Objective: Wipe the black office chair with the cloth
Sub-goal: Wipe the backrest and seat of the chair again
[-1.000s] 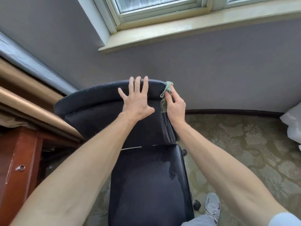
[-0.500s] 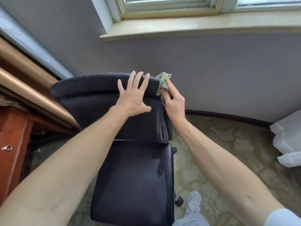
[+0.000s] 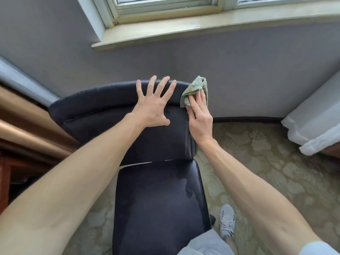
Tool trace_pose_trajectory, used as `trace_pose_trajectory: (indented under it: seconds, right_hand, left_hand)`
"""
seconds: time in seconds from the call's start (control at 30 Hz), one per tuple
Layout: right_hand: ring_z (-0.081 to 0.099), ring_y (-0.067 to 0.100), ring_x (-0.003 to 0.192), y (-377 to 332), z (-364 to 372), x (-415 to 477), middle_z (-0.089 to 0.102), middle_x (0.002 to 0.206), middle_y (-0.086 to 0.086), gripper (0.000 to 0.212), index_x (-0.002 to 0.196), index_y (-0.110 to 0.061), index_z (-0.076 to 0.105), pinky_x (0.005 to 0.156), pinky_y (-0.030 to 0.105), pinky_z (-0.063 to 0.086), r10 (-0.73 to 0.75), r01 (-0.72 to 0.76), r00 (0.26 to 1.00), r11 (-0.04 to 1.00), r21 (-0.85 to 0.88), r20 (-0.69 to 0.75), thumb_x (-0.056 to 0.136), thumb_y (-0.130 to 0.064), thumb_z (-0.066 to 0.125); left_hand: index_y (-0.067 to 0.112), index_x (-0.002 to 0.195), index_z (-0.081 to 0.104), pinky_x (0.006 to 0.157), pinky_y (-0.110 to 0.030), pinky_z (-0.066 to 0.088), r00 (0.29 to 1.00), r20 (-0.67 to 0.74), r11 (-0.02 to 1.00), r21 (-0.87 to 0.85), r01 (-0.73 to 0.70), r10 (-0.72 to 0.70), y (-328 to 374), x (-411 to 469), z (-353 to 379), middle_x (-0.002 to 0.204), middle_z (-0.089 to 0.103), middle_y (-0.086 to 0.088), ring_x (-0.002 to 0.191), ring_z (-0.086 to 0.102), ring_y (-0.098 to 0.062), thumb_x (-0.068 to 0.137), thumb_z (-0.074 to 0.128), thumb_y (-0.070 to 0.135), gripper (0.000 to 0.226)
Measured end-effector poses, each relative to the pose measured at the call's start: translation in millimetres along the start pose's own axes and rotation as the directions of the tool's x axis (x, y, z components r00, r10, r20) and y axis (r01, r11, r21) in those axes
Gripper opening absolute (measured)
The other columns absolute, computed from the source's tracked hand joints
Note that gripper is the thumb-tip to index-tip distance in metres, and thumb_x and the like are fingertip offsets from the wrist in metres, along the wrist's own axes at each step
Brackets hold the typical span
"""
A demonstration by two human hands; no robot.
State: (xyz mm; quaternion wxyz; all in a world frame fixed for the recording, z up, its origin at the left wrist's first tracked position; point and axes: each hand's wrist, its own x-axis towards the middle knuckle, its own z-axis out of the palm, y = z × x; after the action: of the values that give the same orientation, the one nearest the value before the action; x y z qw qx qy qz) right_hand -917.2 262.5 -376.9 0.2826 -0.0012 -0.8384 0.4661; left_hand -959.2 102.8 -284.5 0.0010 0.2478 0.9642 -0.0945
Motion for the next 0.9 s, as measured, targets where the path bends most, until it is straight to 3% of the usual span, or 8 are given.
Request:
trace_pose_trajectory:
  seconds: [0.1, 0.27, 0.4, 0.63, 0.7, 0.8, 0.9]
  right_hand:
    - [0.032, 0.026, 0.140, 5, 15, -16, 0.046, 0.145, 0.009, 0.035, 0.131, -0.011, 0.059, 0.114, 0.014, 0.020, -0.045, 0.042, 0.998, 0.995, -0.087, -0.033, 0.096, -0.013, 0.055]
    - [0.033, 0.023, 0.140, 23, 32, -49, 0.051, 0.142, 0.007, 0.035, 0.131, -0.013, 0.059, 0.109, 0.032, 0.038, -0.154, 0.156, 0.988, 0.960, -0.232, 0.026, 0.097, -0.014, 0.054]
    - [0.035, 0.025, 0.139, 32, 33, -58, 0.055, 0.139, 0.007, 0.033, 0.129, -0.012, 0.061, 0.106, 0.039, 0.043, -0.173, 0.175, 0.984, 0.950, -0.260, 0.031, 0.096, -0.014, 0.055]
    - [0.020, 0.021, 0.146, 23, 24, -46, 0.033, 0.153, 0.010, 0.028, 0.116, -0.012, 0.070, 0.113, 0.033, 0.035, -0.239, 0.249, 0.968, 0.936, -0.249, 0.074, 0.096, -0.025, 0.055]
    - [0.022, 0.023, 0.145, 24, 22, -43, 0.032, 0.153, 0.010, 0.025, 0.112, -0.011, 0.071, 0.112, 0.038, 0.037, -0.259, 0.269, 0.963, 0.932, -0.244, 0.073, 0.096, -0.022, 0.056]
    - [0.024, 0.026, 0.145, 25, 22, -43, 0.032, 0.152, 0.013, 0.026, 0.118, -0.007, 0.067, 0.107, 0.044, 0.041, -0.255, 0.260, 0.965, 0.938, -0.231, 0.054, 0.097, -0.018, 0.055]
    - [0.023, 0.028, 0.145, 26, 25, -40, 0.032, 0.152, 0.017, 0.035, 0.131, -0.007, 0.056, 0.110, 0.041, 0.039, -0.230, 0.223, 0.973, 0.940, -0.259, 0.005, 0.097, -0.016, 0.055]
  left_hand:
    - [0.027, 0.153, -0.013, 0.106, -0.073, -0.006, 0.999, -0.019, 0.999, 0.021, -0.044, 0.044, -6, -2, 2, 0.161, -0.011, -0.001, 0.146, -0.009, -0.037, 0.065, 0.071, 0.052, 0.124]
    - [0.025, 0.153, -0.011, 0.106, -0.075, -0.004, 0.996, -0.043, 0.997, 0.032, -0.076, 0.077, -10, 3, 6, 0.161, -0.010, -0.003, 0.146, -0.007, -0.039, 0.065, 0.072, 0.061, 0.126]
    - [0.024, 0.154, -0.009, 0.106, -0.075, -0.004, 0.995, -0.058, 0.996, 0.031, -0.082, 0.083, -5, 4, 8, 0.162, -0.008, -0.005, 0.146, -0.006, -0.040, 0.064, 0.070, 0.067, 0.127]
    - [0.024, 0.154, -0.008, 0.106, -0.076, -0.003, 0.993, -0.074, 0.996, 0.042, -0.084, 0.087, -4, 5, 10, 0.161, -0.008, -0.007, 0.146, -0.005, -0.040, 0.065, 0.068, 0.067, 0.125]
    - [0.024, 0.154, -0.008, 0.106, -0.075, -0.005, 0.994, -0.070, 0.996, 0.037, -0.085, 0.087, -3, 6, 9, 0.161, -0.008, -0.006, 0.146, -0.005, -0.040, 0.065, 0.068, 0.066, 0.124]
    - [0.024, 0.154, -0.007, 0.105, -0.075, -0.005, 0.993, -0.076, 0.996, 0.031, -0.087, 0.089, -4, 5, 9, 0.161, -0.008, -0.006, 0.146, -0.006, -0.040, 0.066, 0.067, 0.064, 0.122]
    - [0.024, 0.155, -0.006, 0.106, -0.075, -0.005, 0.992, -0.082, 0.995, 0.026, -0.095, 0.097, -3, 4, 9, 0.162, -0.007, -0.006, 0.146, -0.005, -0.039, 0.066, 0.068, 0.063, 0.122]
